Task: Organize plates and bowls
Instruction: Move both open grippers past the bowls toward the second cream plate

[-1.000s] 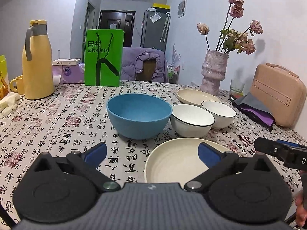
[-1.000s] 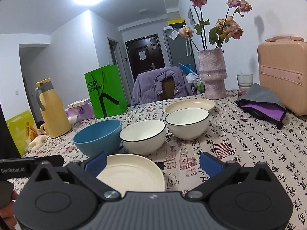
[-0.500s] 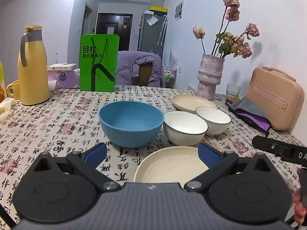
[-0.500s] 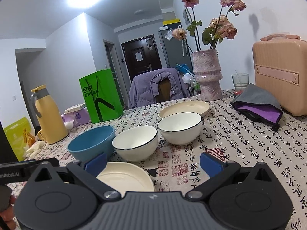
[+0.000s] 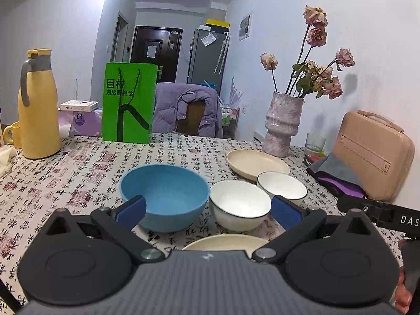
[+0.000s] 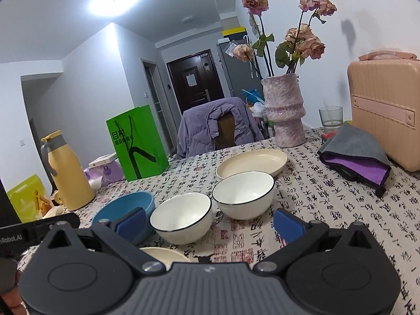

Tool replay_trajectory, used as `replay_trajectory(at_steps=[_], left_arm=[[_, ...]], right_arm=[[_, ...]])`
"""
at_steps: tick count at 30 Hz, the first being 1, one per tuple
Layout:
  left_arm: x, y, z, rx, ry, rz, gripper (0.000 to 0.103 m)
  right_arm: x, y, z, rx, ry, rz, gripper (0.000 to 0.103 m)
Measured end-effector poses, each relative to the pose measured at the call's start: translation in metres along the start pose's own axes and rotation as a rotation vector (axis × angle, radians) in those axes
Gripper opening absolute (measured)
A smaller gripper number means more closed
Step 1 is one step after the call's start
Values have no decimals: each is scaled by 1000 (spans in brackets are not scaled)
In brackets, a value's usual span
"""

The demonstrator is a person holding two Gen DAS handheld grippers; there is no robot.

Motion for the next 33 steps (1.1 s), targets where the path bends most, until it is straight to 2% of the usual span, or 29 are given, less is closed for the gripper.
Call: replay_trajectory(at_steps=[12,21,33], left_arm=[[34,-19,-17,-27,22,36,103],[67,-26,-28,-25,7,57,103],[103,-38,-48,-31,-6,59,103]], right_arm=[[43,-9,-5,11,-7,18,103],[83,-16,-10,18,-37,32,103],[121,-25,-40,10,-12,51,103]])
Point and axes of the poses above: each gripper's, at about its wrist camera, not at the fingertips, and z roughly against the way its jaws point, y to its left, x to its top, the point moved 8 cm from there along -z, roughly the way its jaws point, and after that the axes turned 14 degrees about y, right-handed, at the moved point
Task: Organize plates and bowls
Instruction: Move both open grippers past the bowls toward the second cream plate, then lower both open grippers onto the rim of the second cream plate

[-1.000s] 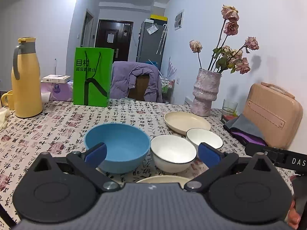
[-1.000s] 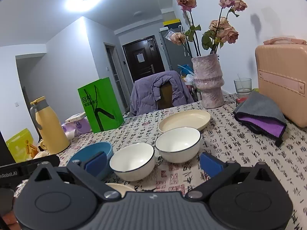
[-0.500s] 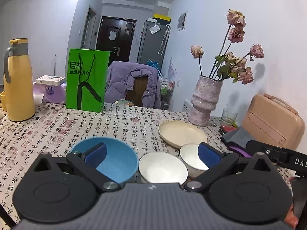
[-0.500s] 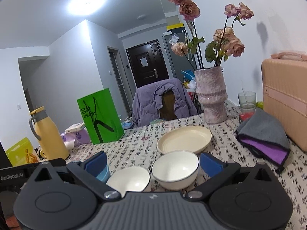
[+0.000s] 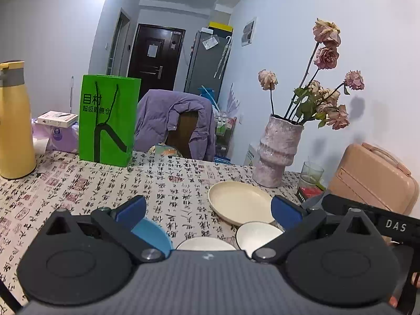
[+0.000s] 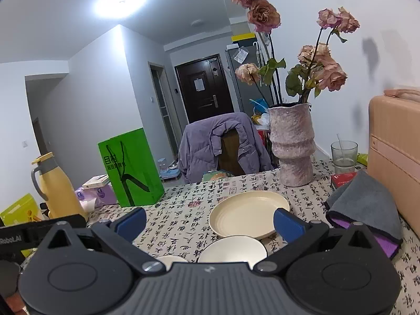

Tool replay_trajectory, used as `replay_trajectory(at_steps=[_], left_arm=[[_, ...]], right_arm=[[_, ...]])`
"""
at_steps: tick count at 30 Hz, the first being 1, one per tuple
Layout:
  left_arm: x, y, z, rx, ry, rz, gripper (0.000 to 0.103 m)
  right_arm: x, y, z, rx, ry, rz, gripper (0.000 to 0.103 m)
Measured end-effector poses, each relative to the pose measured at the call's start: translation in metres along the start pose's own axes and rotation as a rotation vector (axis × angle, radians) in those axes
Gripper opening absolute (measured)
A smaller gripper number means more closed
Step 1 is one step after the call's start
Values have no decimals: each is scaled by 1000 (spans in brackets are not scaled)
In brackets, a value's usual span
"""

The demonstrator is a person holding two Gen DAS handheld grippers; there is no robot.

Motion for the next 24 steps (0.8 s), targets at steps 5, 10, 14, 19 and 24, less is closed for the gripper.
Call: replay_trajectory(at_steps=[5,10,14,19,24], left_arm=[[15,-4,-10,2,-8,-8,103],[29,-6,-24,2,-9,-11,103],[41,-9,-40,35,-11,-33,103],[53,-12,-64,31,16,-20,103],[66,-12,-88,44,43,10,103]], right_arm=[[13,-5,-15,-14,17,-4,103],[26,-12,-27,-26,25,-20,103],[35,-22,-38,-17,26,-51,103],[47,-35,-59,-30,47,-83,103],[60,-49,-81,-39,68,-115,103]])
Point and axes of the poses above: each gripper's, at about its wrist camera, not at the fingertips, and z roughly against the way its jaws point, y to its left, x to its top, the point moved 8 cm from there along -z, roughly the way its jaws point, and after that the axes turned 14 degrees about y, right-handed, at the moved point
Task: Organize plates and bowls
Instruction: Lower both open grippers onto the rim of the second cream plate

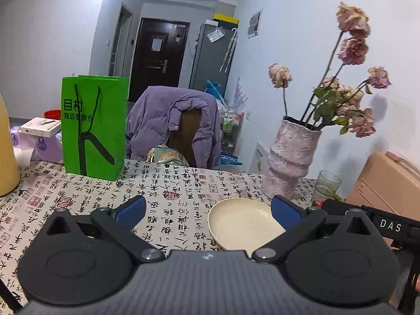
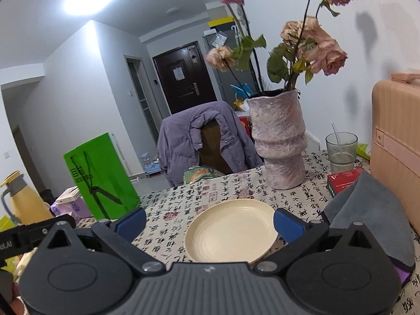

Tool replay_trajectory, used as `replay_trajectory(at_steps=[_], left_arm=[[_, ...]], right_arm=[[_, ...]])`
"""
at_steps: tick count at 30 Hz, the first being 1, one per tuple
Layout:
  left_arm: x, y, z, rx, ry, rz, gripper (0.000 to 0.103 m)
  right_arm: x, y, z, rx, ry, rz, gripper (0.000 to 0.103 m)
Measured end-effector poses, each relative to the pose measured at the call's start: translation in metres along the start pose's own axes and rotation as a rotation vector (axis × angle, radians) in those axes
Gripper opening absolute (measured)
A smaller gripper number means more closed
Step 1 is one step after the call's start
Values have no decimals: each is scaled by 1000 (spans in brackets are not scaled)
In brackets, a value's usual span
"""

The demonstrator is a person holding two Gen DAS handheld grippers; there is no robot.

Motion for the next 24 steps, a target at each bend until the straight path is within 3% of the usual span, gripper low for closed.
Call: replay_trajectory(at_steps=[24], left_arm=[[51,9,-117,210,80,92,103]], right_arm=[[49,-49,-140,-100,172,-33,103]])
Point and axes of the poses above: each gripper's, at about its wrist camera, not at the fingertips, and z roughly against the way its jaws point, y to its left, x to its top, the point moved 8 cm from there along -z, roughly the way its jaws point, and after that the axes turned 14 degrees about y, right-handed, at the moved point
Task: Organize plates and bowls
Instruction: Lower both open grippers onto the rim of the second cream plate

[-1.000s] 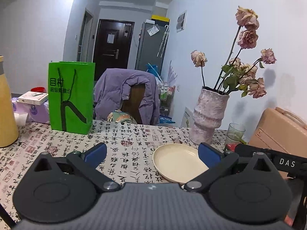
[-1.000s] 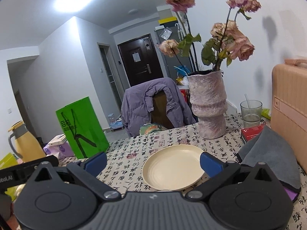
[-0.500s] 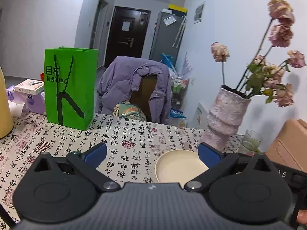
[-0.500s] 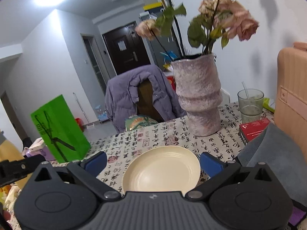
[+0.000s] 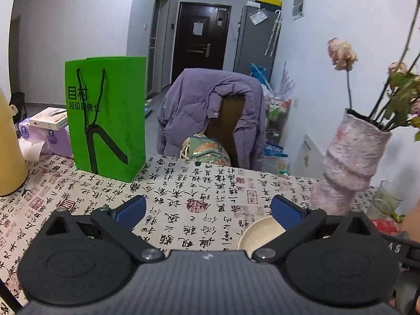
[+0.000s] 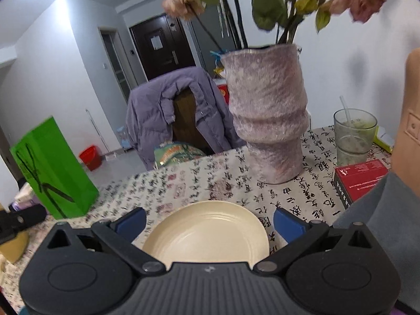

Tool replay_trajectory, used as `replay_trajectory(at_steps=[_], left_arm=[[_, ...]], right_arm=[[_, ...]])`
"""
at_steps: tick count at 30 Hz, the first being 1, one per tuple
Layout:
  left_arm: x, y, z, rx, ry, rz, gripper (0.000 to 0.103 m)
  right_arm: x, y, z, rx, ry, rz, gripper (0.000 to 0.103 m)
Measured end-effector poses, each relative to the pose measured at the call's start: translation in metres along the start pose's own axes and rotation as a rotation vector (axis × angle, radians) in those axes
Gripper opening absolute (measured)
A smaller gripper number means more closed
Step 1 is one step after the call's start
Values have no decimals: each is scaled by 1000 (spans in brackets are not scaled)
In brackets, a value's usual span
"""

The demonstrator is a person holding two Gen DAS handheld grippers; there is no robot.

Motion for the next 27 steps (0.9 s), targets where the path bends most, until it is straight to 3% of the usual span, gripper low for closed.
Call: replay_trajectory(at_steps=[6,8,14,18,24,27], left_arm=[[-2,-14,-28,34,34,-47,103],[-7,-19,-38,38,46,-61,103],[-14,-23,-65,46,118,-26,103],[-18,-26,-79,44,158,19,103],[-24,-43,-102,97,200,-47,103],[-25,-46,-112,129,206,-54,103]], right_arm=[[-16,-24,-32,60,-7,-61,103],[-19,-30,-46,48,55,-60,103],[-22,-36,-53,98,61,-75,103],[-26,-30,-61,94,69,-40,103],[-26,-34,-64,78,63,-44,101],[-27,-39,-67,77,70,-65,94]])
Point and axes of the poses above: each gripper's, at about its wrist camera, not at the fingertips, and z roughly against the way its jaws point, y to its left, x to its top, the point moved 8 cm from there along -z, roughly the way its jaws point, and after that the axes turned 14 degrees about y, right-handed, at the moved point
